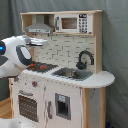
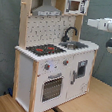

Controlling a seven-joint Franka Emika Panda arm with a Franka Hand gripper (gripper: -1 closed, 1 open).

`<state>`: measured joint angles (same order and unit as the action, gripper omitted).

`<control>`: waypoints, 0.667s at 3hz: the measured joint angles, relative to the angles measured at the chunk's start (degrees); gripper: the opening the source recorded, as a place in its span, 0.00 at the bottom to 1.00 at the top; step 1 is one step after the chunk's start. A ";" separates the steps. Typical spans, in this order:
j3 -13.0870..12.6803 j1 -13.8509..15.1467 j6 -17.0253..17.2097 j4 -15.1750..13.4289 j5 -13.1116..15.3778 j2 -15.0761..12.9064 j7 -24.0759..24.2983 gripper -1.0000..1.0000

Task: Play with the kitchen

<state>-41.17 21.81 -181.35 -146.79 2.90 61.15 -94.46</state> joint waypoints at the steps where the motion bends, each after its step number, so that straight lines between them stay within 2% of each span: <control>1: -0.29 2.85 -3.47 2.20 0.14 -4.64 -1.92 1.00; 2: -1.20 5.75 -5.41 5.51 0.14 -9.09 -4.06 1.00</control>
<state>-42.38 27.56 -186.75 -141.28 3.05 52.07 -98.52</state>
